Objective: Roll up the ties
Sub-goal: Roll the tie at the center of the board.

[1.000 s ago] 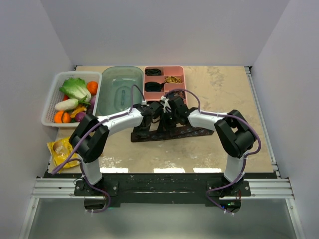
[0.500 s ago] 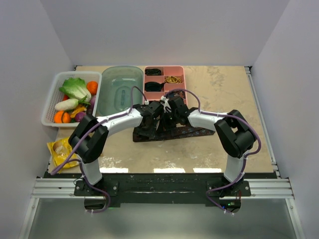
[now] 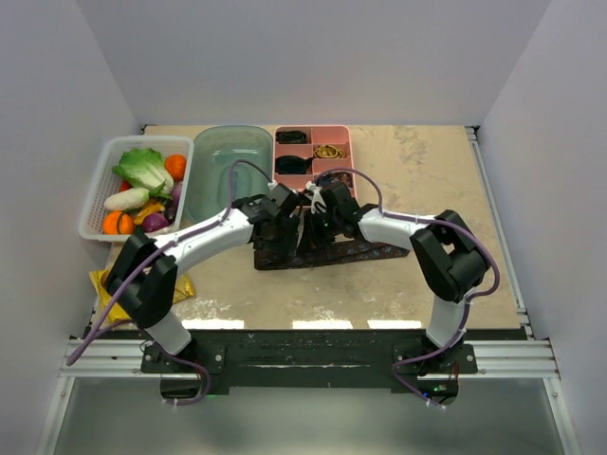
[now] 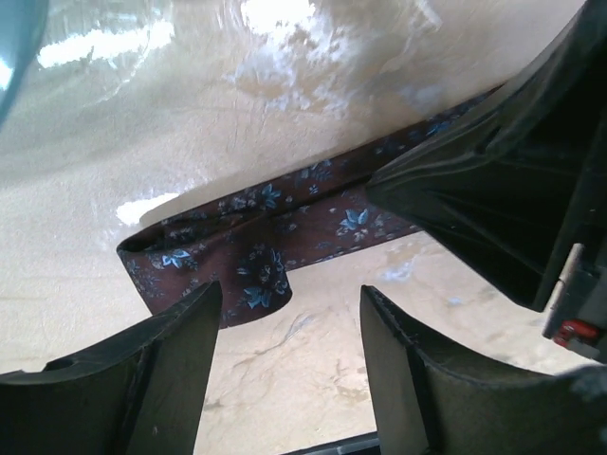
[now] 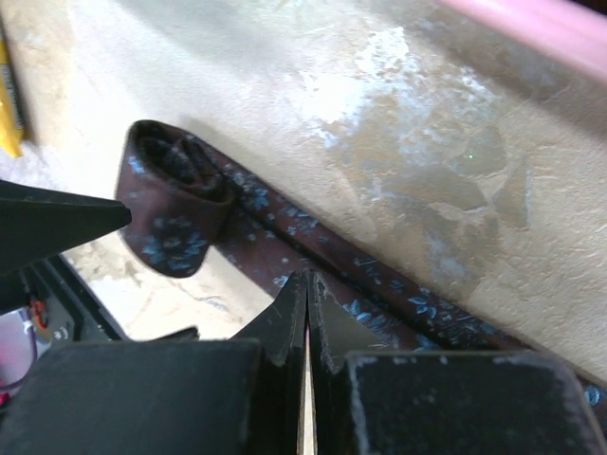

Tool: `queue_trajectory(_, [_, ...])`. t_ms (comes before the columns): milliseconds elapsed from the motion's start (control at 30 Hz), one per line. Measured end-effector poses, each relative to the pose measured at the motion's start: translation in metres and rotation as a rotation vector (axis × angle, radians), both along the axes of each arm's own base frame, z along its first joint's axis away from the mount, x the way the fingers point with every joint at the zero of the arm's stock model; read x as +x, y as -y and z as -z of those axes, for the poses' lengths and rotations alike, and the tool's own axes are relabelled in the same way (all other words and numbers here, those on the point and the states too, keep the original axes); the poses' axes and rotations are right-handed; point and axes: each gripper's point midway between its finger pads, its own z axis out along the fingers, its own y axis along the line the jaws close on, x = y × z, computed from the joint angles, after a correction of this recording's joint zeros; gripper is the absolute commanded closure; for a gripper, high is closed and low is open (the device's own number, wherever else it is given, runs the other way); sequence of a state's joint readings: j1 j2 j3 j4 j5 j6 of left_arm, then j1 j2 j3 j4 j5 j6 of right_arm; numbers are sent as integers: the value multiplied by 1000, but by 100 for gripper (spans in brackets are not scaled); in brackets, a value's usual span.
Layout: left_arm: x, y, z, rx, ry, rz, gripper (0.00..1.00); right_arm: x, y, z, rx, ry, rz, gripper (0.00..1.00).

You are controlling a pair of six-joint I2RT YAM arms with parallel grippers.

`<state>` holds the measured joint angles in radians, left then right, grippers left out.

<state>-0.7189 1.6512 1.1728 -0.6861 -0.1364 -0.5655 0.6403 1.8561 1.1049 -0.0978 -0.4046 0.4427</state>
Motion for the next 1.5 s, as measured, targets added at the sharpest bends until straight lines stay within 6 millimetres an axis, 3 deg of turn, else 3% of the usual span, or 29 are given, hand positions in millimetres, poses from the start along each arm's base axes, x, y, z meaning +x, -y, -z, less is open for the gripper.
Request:
queue_trajectory(133, [6,-7,-12,-100,24,-31,34,1,-2,-11,20,17,-7,100])
queue_trajectory(267, [11,-26,-18,-203,33,-85,26,5,-8,-23,44,38,-15,100])
queue_trajectory(433, [10,-54,-25,-330,51,-160,23,3,-19,-35,77,47,-44,100])
queue_trajectory(600, [9,-73,-31,-486,72,-216,23,-6,-42,-50,114,67,-104,100])
queue_trajectory(733, [1,-82,-18,-583,44,-253,25,-13,-66,-57,144,77,-156,100])
queue_trajectory(933, [-13,-83,-1,-651,-9,-274,25,-23,-77,-35,124,31,-180,100])
queue_trajectory(1167, [-9,-78,0,-681,8,-247,25,-22,-74,-24,101,18,-175,100])
queue_trajectory(1500, [-21,-79,32,-669,-64,-267,27,-27,-66,-2,58,-7,-163,100])
